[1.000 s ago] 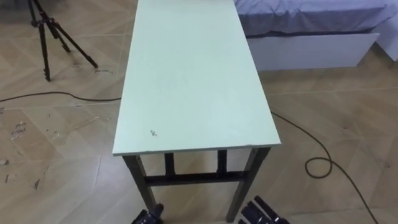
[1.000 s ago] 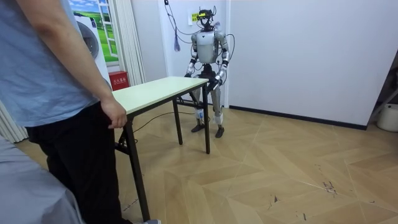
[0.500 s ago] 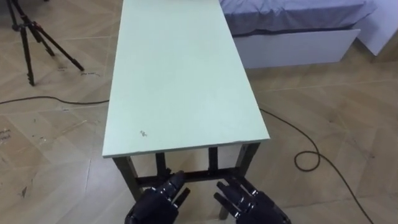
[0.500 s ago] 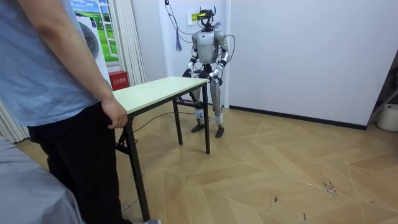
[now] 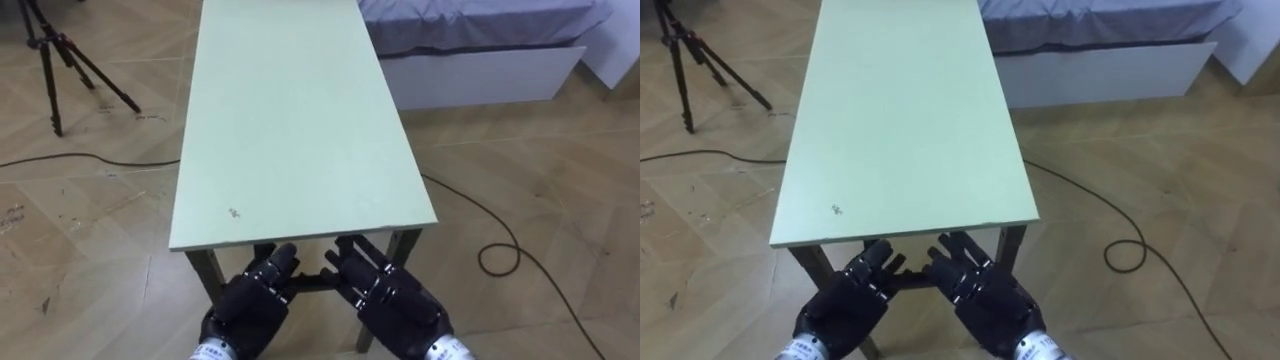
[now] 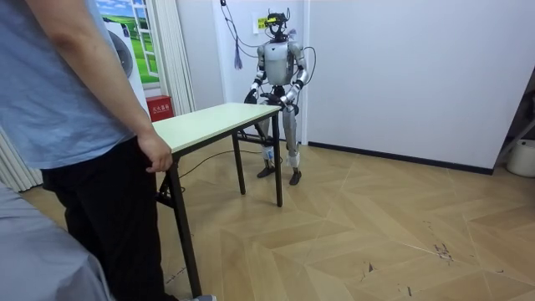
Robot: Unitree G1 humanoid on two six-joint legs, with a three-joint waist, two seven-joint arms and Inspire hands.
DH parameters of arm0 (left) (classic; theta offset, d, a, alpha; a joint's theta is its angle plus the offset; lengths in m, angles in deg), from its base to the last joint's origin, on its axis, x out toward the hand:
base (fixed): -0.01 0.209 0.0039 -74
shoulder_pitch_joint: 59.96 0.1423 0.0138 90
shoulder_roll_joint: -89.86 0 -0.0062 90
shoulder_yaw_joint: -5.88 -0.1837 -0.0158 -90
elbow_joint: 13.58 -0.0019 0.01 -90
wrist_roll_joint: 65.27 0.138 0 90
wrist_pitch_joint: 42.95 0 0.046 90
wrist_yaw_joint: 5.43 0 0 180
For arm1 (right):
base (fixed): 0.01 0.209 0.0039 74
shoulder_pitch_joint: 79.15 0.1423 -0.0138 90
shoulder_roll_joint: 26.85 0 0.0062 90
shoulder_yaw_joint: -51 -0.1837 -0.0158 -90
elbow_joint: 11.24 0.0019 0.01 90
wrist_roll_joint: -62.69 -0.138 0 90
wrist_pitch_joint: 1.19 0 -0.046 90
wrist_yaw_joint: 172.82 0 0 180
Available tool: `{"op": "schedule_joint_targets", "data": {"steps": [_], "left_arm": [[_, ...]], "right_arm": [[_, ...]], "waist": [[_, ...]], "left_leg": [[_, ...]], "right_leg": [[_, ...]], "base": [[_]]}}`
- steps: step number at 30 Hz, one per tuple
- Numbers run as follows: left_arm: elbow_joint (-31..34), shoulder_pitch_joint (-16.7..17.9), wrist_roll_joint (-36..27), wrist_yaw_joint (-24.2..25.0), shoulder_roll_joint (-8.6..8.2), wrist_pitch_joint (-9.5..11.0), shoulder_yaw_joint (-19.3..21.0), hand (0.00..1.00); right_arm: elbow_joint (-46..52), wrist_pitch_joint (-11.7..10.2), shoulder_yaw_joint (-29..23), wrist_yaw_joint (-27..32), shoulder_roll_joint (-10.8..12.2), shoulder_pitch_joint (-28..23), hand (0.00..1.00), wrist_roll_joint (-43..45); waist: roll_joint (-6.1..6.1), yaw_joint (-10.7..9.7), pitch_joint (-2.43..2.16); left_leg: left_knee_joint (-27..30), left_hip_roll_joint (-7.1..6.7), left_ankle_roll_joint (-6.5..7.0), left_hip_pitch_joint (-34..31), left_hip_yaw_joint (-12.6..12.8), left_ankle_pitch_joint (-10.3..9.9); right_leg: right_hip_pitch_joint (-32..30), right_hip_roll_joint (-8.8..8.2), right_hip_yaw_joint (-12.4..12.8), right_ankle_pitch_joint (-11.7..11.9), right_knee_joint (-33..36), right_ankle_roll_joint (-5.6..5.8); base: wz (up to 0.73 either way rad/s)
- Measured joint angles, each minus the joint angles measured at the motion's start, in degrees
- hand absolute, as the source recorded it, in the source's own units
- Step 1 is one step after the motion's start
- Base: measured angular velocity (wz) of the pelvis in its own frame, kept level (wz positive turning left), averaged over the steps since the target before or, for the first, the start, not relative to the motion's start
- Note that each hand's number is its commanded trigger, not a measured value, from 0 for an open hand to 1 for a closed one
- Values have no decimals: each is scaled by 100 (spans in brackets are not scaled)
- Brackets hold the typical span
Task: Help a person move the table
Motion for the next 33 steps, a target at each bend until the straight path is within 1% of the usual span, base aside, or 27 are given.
{"op": "schedule_joint_targets", "data": {"steps": [2, 4, 6, 7, 11, 12, 14, 17, 19, 22, 25, 29, 33], "left_arm": [[-1, -47, -122, -73, 0, 1, 150, 0], [-18, -54, -481, -92, 0, 8, 409, 0], [-45, -53, -714, -107, 14, -6, 549, 0], [-73, -51, -827, -117, 19, -35, 546, 0], [-291, -38, -871, -165, 19, -157, 547, 0], [-363, -41, -879, -167, 16, -172, 559, 0], [-438, -44, -882, -173, -8, -255, 649, 0], [-574, -43, -887, -191, -9, -374, 696, 0], [-710, -46, -898, -203, -9, -502, 774, 0], [-853, -82, -933, -205, -9, -620, 851, 0], [-978, -136, -943, -204, -8, -664, 884, 0], [-1096, -149, -945, -204, -8, -668, 883, 0], [-1095, -161, -945, -204, -8, -689, 884, 0]], "right_arm": [[-5, 0, -11, 12, -29, 46, 0, -223], [-8, 12, -8, 42, -113, 97, 0, -412], [-8, 10, -15, 74, -159, 98, 0, -529], [-3, 12, -21, 104, -179, 98, 0, -544], [1, 18, -185, 360, -186, 101, 0, -543], [2, 19, -251, 458, -193, 124, 0, -543], [2, 45, -333, 583, -215, 205, 0, -543], [3, 63, -427, 746, -226, 222, 0, -545], [7, 73, -435, 895, -226, 238, 0, -557], [8, 120, -448, 998, -226, 244, 0, -576], [-5, 178, -500, 1090, -226, 254, 0, -576], [-4, 192, -524, 1103, -224, 262, 0, -603], [1, 194, -519, 1204, -195, 265, 0, -1016]], "waist": [[16, 28, 4], [35, 47, 4], [43, 127, 5], [46, 159, 6], [70, 204, 21], [86, 211, 15], [104, 195, 24], [150, 206, 4], [193, 192, -22], [207, 172, -32], [205, 168, -32], [201, 156, -30], [200, 181, -30]], "left_leg": [[1, -1, 0, -5, -13, 0], [-1, -1, -1, 2, -24, 1], [-2, -1, -1, 13, -17, 2], [-1, -1, -1, 14, -19, 2], [-18, -3, -1, 109, -23, 1], [-18, -2, -1, 118, -22, 1], [-17, -2, -1, 115, -21, 1], [-16, -2, -9, 115, -21, 6], [-16, -2, -10, 116, -22, 7], [-16, -2, -14, 133, -22, 9], [-15, -2, -14, 155, -8, 9], [-14, -1, -14, 159, -3, 9], [-23, 0, -14, 166, 3, 9]], "right_leg": [[0, 0, 0, 0, 2, 0], [9, 1, 8, -1, 2, -1], [11, 1, 11, -1, 2, -1], [12, 0, 10, -1, 3, -1], [93, 0, 12, -13, 1, -20], [106, 1, 11, -14, 1, -22], [104, 1, 12, -19, 0, -30], [109, 2, 9, -27, 1, -43], [110, 3, 8, -27, 3, -44], [124, 2, 10, -29, 6, -47], [152, 3, 11, -37, 9, -62], [160, 4, 3, -38, 9, -63], [160, 8, 6, -38, 8, -63]], "base": [[0], [0], [0], [0], [0], [0], [0], [0], [0], [0], [0], [0], [0]]}}
